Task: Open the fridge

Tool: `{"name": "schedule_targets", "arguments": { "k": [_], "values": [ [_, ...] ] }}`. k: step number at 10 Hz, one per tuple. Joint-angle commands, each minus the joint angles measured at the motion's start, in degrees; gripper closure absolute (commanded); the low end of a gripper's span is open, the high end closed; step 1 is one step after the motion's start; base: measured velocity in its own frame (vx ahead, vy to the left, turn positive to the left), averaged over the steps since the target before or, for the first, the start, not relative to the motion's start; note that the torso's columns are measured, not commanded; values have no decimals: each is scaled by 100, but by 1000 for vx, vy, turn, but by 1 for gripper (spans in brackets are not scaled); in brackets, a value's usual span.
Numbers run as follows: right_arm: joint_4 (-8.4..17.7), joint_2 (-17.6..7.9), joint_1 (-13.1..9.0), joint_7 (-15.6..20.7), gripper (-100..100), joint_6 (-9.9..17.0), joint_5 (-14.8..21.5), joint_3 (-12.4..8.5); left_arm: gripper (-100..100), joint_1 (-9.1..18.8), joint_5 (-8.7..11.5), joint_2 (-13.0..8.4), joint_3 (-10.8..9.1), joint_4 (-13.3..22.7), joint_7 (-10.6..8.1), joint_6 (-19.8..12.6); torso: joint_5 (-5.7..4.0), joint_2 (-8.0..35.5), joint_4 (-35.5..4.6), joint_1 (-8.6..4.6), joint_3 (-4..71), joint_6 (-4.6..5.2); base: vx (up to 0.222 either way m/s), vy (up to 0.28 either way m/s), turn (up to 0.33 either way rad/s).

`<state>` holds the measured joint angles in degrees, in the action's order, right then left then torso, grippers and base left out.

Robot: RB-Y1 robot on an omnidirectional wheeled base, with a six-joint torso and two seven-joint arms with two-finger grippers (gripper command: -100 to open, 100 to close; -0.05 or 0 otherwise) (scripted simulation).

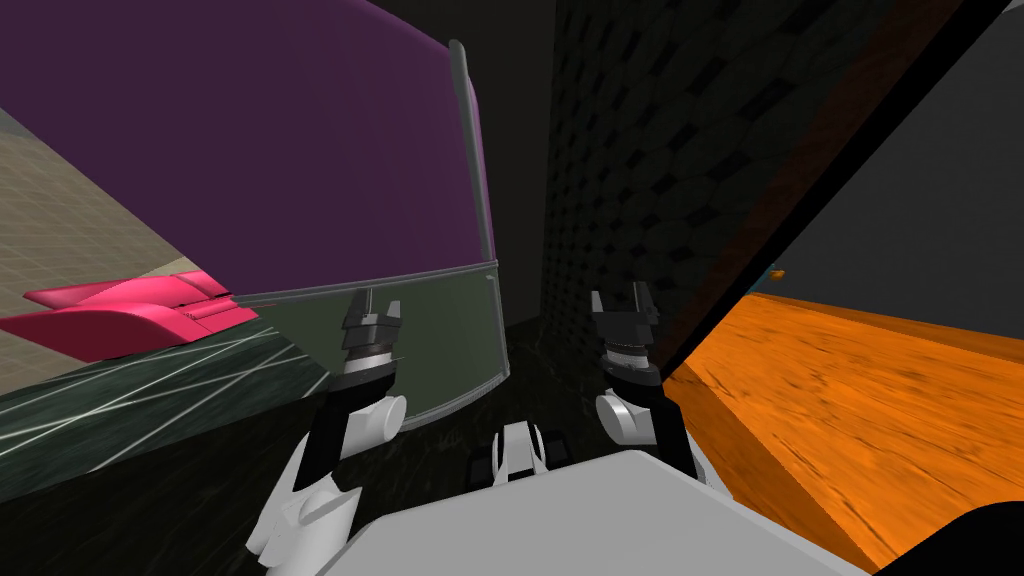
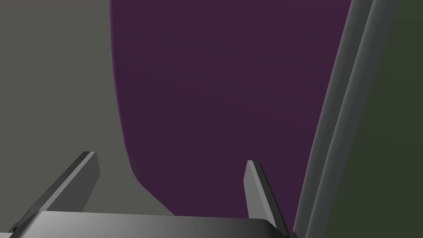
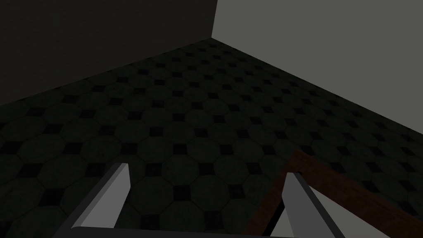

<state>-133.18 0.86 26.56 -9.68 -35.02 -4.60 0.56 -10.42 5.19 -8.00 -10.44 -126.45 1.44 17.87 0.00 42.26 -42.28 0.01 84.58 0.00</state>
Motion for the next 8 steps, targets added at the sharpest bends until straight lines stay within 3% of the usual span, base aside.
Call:
{"name": "schedule_targets", "arguments": {
  "k": [1,2,3,4,5,6,7,8],
  "values": [
    [0,0,0,0,0,0,0,0,-100,425,-10,-75,-203,224,-19,-105,1,3,0,2,-1,0,-40,-18,-8],
    [0,0,0,0,0,0,0,0,-100,612,-23,-123,-385,427,-32,-206,0,2,-1,0,-1,0,-42,-27,-16],
    [0,0,0,0,0,0,0,0,-100,768,-23,-123,-385,427,-32,-206,0,3,0,-3,-1,0,-35,-23,-4],
    [0,0,0,0,0,0,0,0,-100,943,-36,-163,-578,642,-48,-313,-1,0,0,-2,0,0,-48,-31,-14],
    [0,0,0,0,0,0,0,0,-100,1131,-36,-163,-578,642,-48,-313,-1,4,0,-3,-1,0,-44,-29,-7],
    [0,0,0,0,0,0,0,0,-100,1309,-50,-195,-778,866,-64,-426,-1,3,-1,-2,-2,0,-50,-30,-17],
    [0,0,0,0,0,0,0,0,-100,1474,-50,-195,-778,866,-64,-426,0,4,-1,-1,-2,0,-38,-32,-7],
    [0,0,0,0,0,0,0,0,-100,1635,-64,-220,-985,1101,-81,-545,-1,0,0,-2,0,0,-38,-38,-14]
  ]
}}
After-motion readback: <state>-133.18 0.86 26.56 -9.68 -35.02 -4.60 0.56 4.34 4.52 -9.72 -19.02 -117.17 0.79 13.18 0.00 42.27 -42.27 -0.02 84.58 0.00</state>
